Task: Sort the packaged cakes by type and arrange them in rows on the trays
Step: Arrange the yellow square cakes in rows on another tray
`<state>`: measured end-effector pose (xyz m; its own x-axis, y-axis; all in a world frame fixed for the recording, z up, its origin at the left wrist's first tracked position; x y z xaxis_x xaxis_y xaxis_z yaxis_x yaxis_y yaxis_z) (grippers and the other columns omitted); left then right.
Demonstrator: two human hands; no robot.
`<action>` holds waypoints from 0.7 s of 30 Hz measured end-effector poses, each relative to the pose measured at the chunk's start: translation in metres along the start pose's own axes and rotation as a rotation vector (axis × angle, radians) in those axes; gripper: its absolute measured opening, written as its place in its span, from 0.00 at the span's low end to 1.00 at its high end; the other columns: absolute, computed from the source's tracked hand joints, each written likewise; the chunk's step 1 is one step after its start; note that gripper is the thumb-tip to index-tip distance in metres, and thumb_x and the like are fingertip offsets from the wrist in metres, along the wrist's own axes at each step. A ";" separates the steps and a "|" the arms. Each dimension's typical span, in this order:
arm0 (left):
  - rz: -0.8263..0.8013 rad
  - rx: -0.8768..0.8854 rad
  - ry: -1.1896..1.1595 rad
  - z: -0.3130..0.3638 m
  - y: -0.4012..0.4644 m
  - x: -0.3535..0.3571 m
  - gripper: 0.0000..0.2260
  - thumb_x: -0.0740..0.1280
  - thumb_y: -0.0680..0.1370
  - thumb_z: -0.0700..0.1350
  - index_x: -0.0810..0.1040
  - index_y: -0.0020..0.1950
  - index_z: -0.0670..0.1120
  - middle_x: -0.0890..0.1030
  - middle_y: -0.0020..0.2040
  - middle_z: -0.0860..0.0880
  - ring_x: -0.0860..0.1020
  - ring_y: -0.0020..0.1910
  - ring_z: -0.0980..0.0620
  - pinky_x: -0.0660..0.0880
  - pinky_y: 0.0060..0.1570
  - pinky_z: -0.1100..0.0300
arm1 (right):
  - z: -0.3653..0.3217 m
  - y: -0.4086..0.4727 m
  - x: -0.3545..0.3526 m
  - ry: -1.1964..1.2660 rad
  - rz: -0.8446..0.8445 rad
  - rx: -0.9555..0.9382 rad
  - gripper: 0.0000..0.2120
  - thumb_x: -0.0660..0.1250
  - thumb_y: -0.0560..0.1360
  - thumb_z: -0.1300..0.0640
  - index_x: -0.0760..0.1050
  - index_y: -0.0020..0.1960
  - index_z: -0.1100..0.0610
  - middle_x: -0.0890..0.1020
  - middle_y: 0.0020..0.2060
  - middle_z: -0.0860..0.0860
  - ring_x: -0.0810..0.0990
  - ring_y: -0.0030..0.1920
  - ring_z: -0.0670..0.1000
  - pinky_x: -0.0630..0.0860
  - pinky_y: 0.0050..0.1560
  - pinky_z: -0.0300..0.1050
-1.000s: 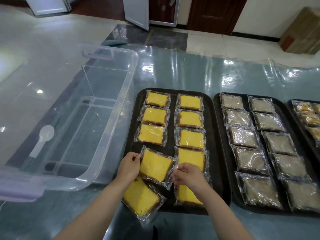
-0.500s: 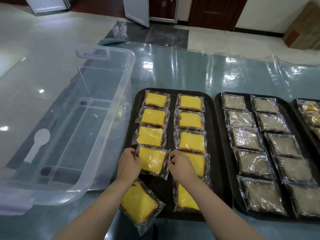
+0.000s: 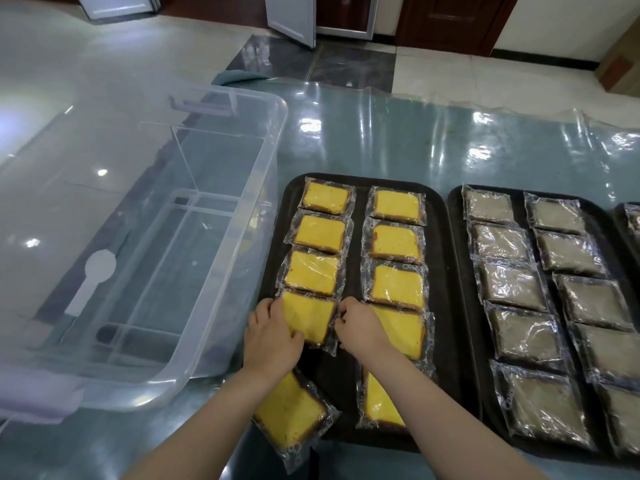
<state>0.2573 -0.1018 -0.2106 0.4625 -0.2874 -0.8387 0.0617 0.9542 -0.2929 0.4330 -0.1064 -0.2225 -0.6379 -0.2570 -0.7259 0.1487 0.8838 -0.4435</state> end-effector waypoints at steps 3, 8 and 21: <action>-0.025 0.002 0.039 0.001 -0.003 0.002 0.32 0.64 0.77 0.50 0.54 0.78 0.48 0.55 0.78 0.45 0.55 0.76 0.45 0.58 0.74 0.49 | 0.000 0.000 0.000 -0.014 -0.002 -0.008 0.07 0.62 0.81 0.60 0.72 0.59 0.59 0.79 0.40 0.52 0.80 0.35 0.50 0.76 0.29 0.42; -0.044 0.034 0.105 0.003 -0.006 0.003 0.36 0.64 0.78 0.52 0.49 0.80 0.47 0.53 0.79 0.46 0.54 0.77 0.44 0.56 0.75 0.48 | -0.001 -0.007 -0.002 -0.088 0.025 -0.060 0.17 0.62 0.82 0.58 0.65 0.69 0.58 0.76 0.36 0.48 0.73 0.30 0.44 0.62 0.23 0.34; -0.084 0.154 0.062 0.004 -0.021 0.002 0.33 0.61 0.80 0.51 0.48 0.81 0.48 0.49 0.81 0.48 0.49 0.79 0.46 0.51 0.77 0.48 | -0.011 -0.043 -0.006 -0.211 0.135 -0.193 0.21 0.58 0.82 0.55 0.61 0.74 0.52 0.78 0.53 0.50 0.75 0.38 0.48 0.66 0.27 0.37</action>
<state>0.2601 -0.1217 -0.2043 0.3950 -0.3669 -0.8422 0.2351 0.9266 -0.2934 0.4225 -0.1385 -0.1935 -0.4484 -0.1898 -0.8734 0.0628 0.9681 -0.2426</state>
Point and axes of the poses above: each hand's wrist, its own y-axis towards the middle knuckle, its own x-axis out of the palm, z = x × y, the point moved 7 cm from there along y, towards the middle knuckle
